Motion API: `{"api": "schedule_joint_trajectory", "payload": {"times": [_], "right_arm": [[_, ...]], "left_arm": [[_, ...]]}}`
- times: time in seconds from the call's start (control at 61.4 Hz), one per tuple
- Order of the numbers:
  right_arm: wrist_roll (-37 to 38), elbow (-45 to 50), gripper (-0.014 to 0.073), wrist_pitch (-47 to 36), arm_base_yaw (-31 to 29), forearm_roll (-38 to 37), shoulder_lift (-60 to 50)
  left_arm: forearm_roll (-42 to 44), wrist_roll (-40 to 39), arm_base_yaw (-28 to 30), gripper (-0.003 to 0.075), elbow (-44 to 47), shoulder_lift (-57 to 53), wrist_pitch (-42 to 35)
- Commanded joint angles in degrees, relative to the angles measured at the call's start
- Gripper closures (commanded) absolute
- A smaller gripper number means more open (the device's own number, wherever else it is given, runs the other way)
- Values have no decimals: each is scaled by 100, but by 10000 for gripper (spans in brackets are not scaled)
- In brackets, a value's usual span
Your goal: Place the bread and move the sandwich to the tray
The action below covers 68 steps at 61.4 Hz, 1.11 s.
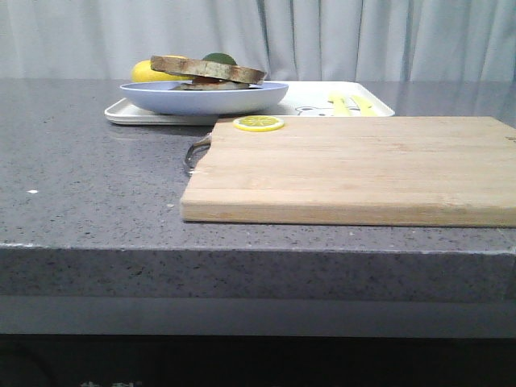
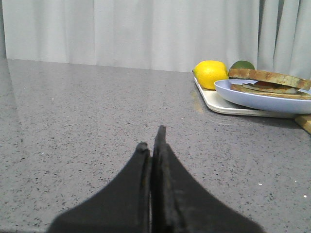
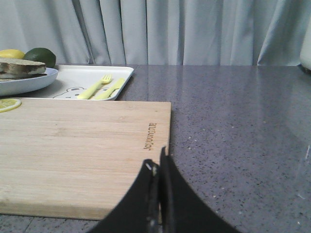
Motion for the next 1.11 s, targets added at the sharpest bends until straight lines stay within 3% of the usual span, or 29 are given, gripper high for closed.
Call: {"api": "schedule_joint_trajectory", "payload": {"times": [0.0, 1.092], "right_arm": [[-34, -19, 659, -477, -29, 1, -108], [387, -19, 659, -521, -29, 1, -110]], "left_arm": [[-9, 14, 0, 741, 10, -121, -466], [-9, 14, 0, 741, 10, -121, -466]]}}
